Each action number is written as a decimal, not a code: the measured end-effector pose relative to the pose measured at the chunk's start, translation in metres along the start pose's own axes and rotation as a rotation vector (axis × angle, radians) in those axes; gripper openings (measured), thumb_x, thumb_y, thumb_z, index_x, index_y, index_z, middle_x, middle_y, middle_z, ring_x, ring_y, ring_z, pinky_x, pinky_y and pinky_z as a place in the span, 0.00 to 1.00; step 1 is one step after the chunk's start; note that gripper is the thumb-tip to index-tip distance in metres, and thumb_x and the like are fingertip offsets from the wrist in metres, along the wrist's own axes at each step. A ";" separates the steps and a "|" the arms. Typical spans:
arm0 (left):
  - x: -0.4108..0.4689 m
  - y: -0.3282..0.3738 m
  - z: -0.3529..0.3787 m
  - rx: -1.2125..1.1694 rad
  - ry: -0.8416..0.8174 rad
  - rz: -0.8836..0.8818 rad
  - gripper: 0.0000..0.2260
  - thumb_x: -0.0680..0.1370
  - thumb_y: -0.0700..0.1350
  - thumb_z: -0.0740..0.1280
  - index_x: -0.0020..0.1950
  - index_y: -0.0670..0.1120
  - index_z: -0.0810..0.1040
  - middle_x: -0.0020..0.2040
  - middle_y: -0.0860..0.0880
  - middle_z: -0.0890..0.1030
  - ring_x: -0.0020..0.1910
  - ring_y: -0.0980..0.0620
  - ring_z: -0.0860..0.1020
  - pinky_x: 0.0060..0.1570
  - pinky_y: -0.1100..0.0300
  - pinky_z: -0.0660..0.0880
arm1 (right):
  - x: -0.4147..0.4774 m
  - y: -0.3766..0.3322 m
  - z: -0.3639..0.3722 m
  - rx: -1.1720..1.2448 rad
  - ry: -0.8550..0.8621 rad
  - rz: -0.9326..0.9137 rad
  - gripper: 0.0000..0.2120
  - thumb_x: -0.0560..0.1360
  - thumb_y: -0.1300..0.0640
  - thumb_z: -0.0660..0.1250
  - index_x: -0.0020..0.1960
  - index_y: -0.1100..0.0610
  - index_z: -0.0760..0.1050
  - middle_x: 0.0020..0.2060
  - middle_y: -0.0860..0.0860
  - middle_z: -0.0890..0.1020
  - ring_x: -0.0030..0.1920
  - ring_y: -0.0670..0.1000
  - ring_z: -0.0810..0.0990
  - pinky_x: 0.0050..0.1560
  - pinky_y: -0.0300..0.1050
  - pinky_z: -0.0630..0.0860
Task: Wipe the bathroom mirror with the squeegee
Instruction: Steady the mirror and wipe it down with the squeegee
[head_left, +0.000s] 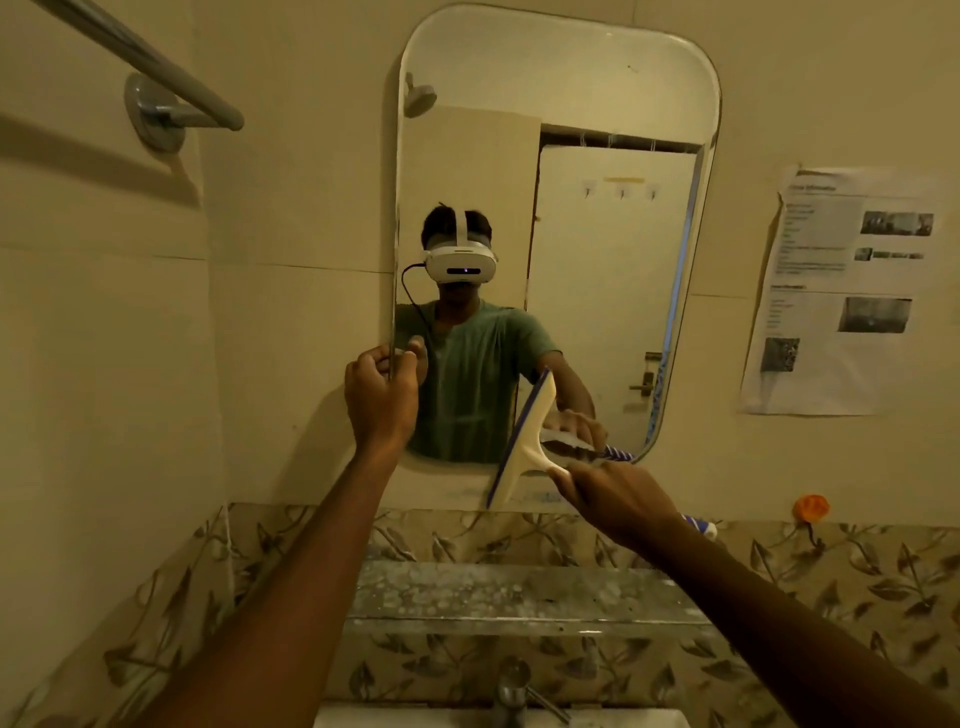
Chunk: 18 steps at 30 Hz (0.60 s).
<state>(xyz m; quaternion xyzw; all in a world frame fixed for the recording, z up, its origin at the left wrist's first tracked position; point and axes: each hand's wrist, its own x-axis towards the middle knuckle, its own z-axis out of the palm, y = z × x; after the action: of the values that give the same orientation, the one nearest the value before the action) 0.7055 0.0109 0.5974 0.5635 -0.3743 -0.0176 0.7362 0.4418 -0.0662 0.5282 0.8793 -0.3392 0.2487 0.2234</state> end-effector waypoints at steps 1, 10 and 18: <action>0.000 -0.001 0.000 0.000 0.000 -0.006 0.16 0.77 0.53 0.64 0.60 0.45 0.75 0.58 0.45 0.76 0.53 0.50 0.75 0.48 0.58 0.72 | -0.001 0.004 0.000 0.009 -0.018 -0.007 0.23 0.80 0.41 0.47 0.55 0.50 0.76 0.33 0.46 0.79 0.29 0.45 0.76 0.27 0.36 0.70; 0.001 -0.002 -0.001 0.013 0.016 -0.032 0.16 0.78 0.52 0.62 0.59 0.44 0.78 0.59 0.44 0.77 0.55 0.48 0.76 0.55 0.50 0.77 | -0.039 0.046 0.009 -0.018 -0.121 0.104 0.22 0.80 0.40 0.49 0.45 0.51 0.75 0.25 0.44 0.68 0.23 0.42 0.66 0.24 0.35 0.59; 0.011 -0.001 -0.004 0.057 -0.016 -0.037 0.14 0.81 0.49 0.57 0.52 0.43 0.78 0.47 0.48 0.78 0.43 0.53 0.74 0.34 0.64 0.67 | -0.007 -0.029 -0.004 0.188 -0.077 -0.023 0.26 0.77 0.34 0.40 0.47 0.47 0.72 0.30 0.45 0.74 0.27 0.42 0.73 0.29 0.35 0.72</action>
<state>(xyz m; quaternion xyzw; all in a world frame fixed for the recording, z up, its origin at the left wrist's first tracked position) 0.7162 0.0089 0.6018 0.5912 -0.3700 -0.0252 0.7162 0.4564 -0.0416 0.5208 0.9090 -0.3128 0.2431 0.1298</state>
